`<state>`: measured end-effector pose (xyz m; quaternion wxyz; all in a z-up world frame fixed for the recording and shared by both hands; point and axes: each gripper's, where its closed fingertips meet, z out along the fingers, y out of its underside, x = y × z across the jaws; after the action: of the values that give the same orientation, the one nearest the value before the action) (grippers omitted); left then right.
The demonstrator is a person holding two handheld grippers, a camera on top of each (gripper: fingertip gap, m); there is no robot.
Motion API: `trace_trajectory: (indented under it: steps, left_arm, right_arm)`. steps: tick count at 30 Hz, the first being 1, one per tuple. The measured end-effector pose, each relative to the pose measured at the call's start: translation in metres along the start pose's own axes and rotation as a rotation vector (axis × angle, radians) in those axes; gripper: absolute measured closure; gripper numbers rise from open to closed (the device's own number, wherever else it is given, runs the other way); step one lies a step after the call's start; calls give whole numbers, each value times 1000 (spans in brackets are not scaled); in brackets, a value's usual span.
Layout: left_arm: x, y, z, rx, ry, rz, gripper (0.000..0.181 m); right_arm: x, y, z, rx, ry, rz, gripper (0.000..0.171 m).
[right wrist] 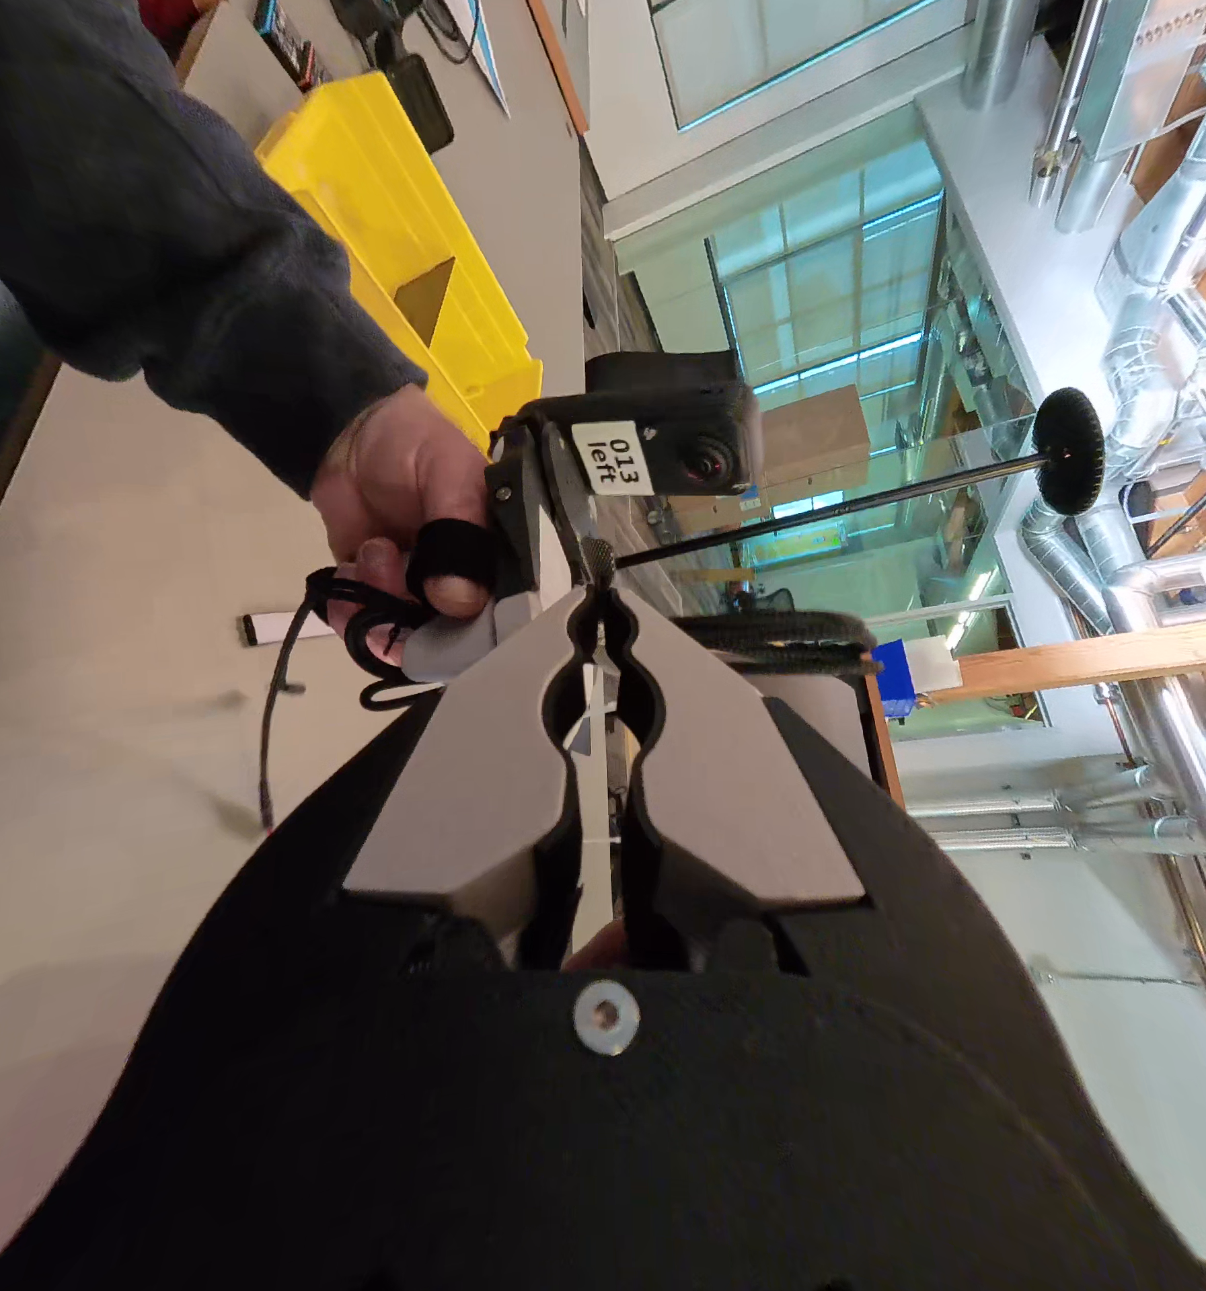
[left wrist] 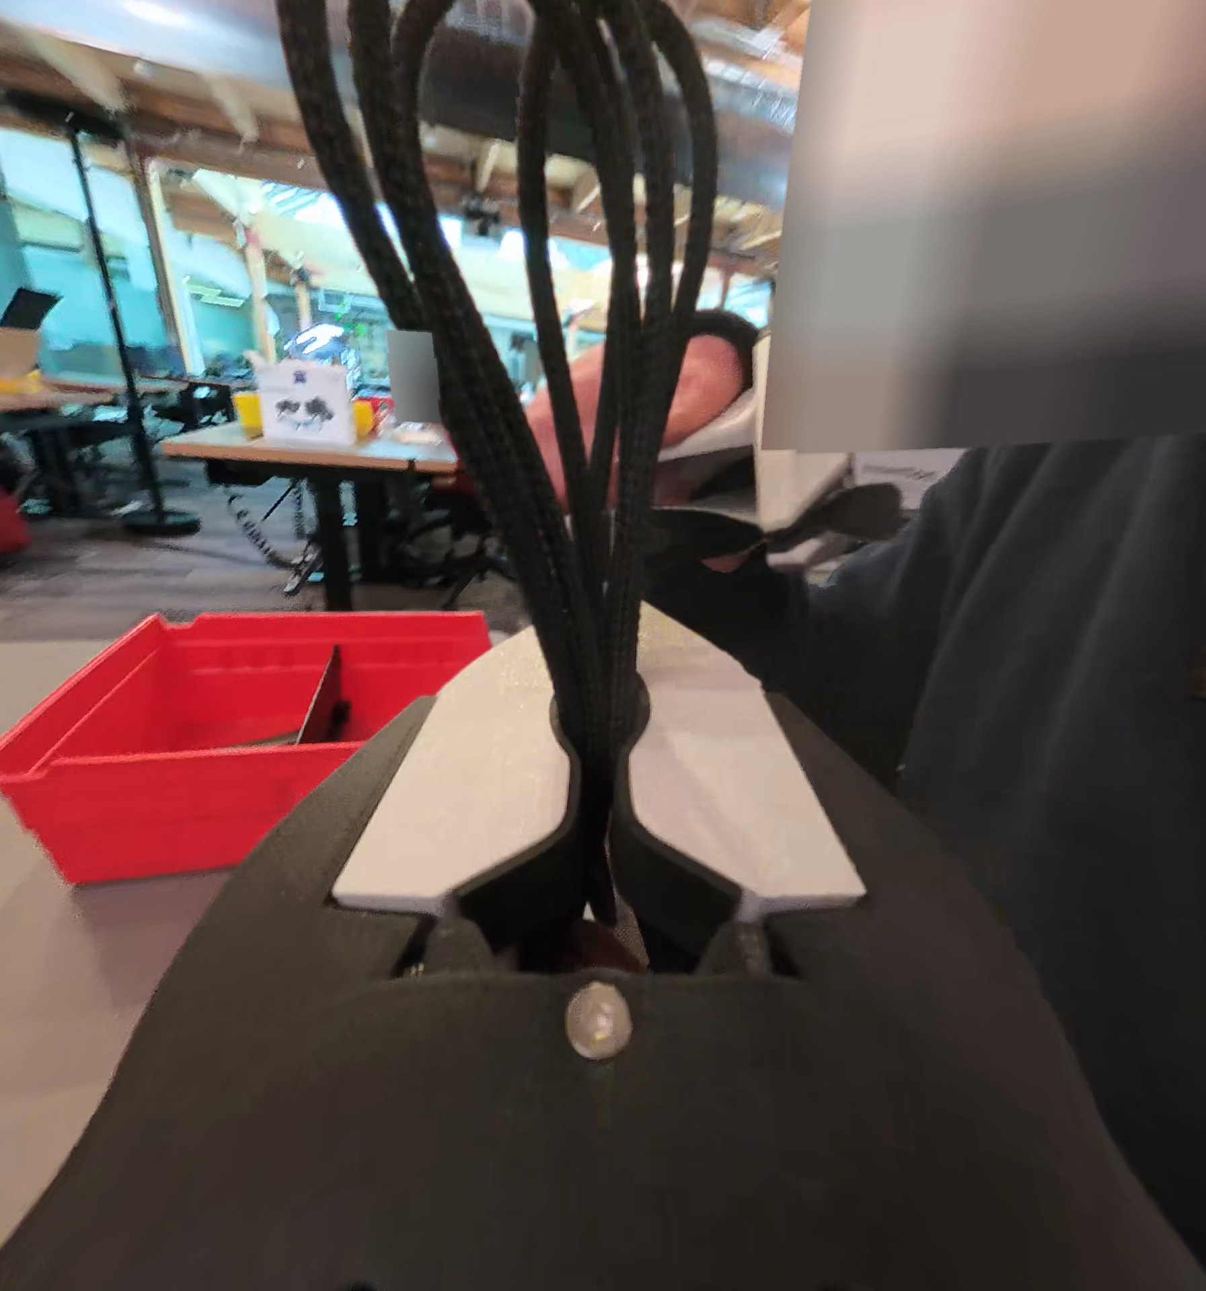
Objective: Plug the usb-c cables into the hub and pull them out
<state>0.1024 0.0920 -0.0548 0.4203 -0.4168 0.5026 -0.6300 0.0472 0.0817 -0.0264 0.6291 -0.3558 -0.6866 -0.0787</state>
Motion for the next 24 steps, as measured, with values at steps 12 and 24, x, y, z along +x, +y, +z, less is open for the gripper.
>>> trace_trajectory:
  steps: [12,24]
  left_arm:
    - [-49,37,-4,-447,-383,141,181]
    - [-82,77,-39,-826,-577,306,181]
  right_arm:
    - [0,35,20,-216,-93,134,171]
    - [-31,70,30,-232,-105,95,161]
